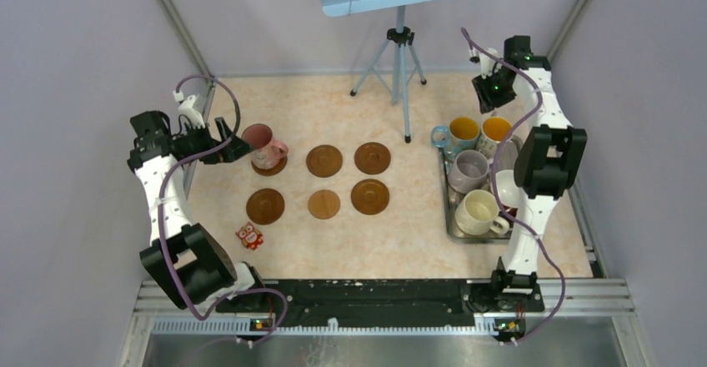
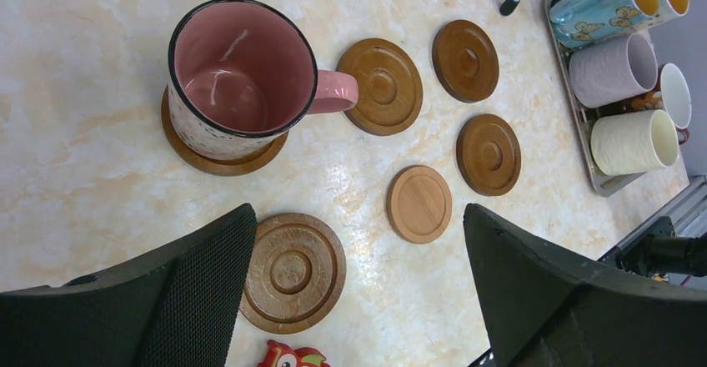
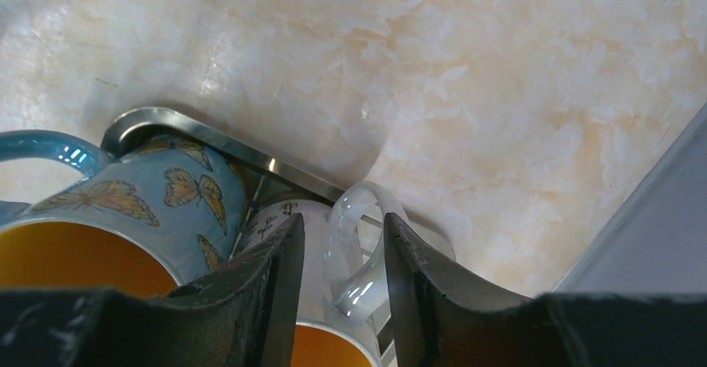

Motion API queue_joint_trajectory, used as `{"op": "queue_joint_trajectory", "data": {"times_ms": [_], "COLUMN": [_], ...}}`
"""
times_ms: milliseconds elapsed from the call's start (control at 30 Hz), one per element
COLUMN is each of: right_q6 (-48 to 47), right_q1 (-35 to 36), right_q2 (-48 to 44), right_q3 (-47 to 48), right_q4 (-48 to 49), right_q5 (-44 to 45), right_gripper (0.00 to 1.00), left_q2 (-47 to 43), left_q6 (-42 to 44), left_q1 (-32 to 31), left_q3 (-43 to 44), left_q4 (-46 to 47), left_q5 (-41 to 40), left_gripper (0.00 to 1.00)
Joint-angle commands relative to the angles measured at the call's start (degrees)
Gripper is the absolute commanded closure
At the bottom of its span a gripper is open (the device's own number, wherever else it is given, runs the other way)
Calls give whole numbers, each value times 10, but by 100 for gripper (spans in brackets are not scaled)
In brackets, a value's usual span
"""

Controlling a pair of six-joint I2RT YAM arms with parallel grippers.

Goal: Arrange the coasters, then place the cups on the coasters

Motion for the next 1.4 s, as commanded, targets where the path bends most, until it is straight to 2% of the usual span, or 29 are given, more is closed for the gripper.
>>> {"op": "queue_joint_trajectory", "data": {"times_ms": [0,333,733,1367], "right_q6": [-23,-42,-70,-118], "right_q1": [1,-26,-69,-112], "right_q2": [7,0,-16,-122], "right_q3": [31,29,21,-130], "right_q4": [-27,-50,-101,-105], "right_q5": [27,32,-7,-24], "right_gripper": [61,63,64,63], "left_q2": [-18,-21,-22,-25], "left_q6": [-2,-2,-6,-10], "left_q1": [-2,-2,-2,-2], "left_q3": [-4,-4,1,8], "left_q4": [21,21,20,18], "left_q5": [16,21,19,20], "left_gripper": [1,1,1,1]}}
